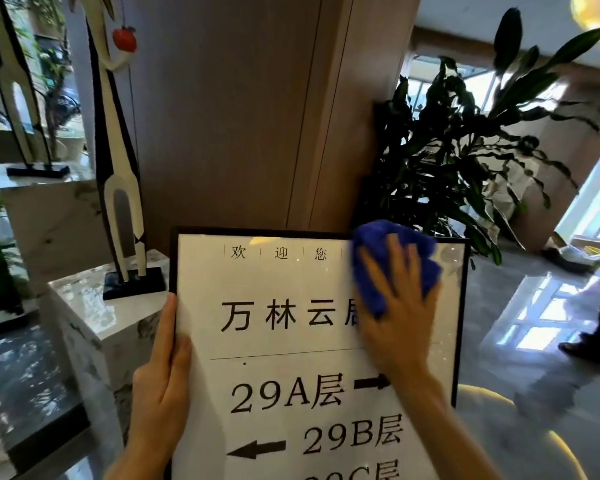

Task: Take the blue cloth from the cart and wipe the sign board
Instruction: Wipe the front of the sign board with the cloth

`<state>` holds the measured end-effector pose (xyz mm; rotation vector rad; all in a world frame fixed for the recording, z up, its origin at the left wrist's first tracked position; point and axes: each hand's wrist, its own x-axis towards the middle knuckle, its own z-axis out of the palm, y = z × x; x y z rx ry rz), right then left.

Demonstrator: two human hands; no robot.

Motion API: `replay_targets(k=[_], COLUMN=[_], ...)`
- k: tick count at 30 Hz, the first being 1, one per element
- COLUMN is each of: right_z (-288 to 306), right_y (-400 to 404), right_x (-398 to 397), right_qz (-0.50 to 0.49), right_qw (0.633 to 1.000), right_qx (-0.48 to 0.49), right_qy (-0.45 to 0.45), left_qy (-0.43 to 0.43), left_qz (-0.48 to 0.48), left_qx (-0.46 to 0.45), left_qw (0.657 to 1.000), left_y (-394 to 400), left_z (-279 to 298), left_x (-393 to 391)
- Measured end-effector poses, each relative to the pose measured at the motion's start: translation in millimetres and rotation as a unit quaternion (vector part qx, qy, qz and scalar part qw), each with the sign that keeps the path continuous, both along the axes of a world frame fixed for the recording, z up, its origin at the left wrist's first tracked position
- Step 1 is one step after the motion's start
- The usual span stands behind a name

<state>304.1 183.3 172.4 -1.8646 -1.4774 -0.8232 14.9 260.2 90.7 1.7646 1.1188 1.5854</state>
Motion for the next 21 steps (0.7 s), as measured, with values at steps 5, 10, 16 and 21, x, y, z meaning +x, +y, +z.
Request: replay_targets(k=[5, 10, 16, 21], right_z=[6.3, -11.4, -57.6, -72.7], right_y=[-23.5, -15.4, 9.5, 17.1], right_x=[67.9, 42.5, -87.3, -162.8], right_qz=[-0.038, -0.021, 0.028, 0.129], right_qw=[0.992, 0.986, 0.998, 0.986], right_qx=[0.04, 0.066, -0.01, -0.063], right_qy=[0.114, 0.149, 0.049, -0.09], left_qy=[-0.011, -0.039, -0.051, -0.157], left_qz=[-0.015, -0.002, -0.047, -0.143], left_qx=[-0.023, -0.055, -0.046, -0.047], left_qw=[1.0, 0.998, 0.997, 0.976], left_y=[-2.5, -13.6, -13.6, -11.1], left_z=[-15.3, -43.7, -43.0, -55.3], left_x=[-0.9, -2.8, -3.4, -10.1])
